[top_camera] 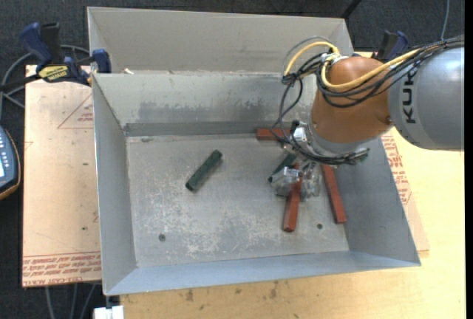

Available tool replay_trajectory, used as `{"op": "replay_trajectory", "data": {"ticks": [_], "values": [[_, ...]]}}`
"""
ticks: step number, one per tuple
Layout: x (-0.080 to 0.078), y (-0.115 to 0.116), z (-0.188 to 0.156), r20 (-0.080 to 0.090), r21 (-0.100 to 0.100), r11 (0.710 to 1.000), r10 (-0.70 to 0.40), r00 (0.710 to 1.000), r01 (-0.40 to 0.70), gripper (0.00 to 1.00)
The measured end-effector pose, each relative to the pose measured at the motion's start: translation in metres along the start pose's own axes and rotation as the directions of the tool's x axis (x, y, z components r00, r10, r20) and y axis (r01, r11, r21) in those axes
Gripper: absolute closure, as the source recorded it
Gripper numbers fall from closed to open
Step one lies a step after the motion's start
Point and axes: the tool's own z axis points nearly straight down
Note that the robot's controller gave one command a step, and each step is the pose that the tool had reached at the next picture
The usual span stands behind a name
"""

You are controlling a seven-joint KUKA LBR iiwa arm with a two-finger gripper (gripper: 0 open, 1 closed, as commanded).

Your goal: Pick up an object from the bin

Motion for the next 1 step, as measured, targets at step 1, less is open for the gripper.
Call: {"op": "replay_trajectory", "data": {"ticks": [1], "values": [[-0.0303,0.0425,-0.2068,0.003,0.010,1.000,-0.024,1.000,0.024,1.00]]}}
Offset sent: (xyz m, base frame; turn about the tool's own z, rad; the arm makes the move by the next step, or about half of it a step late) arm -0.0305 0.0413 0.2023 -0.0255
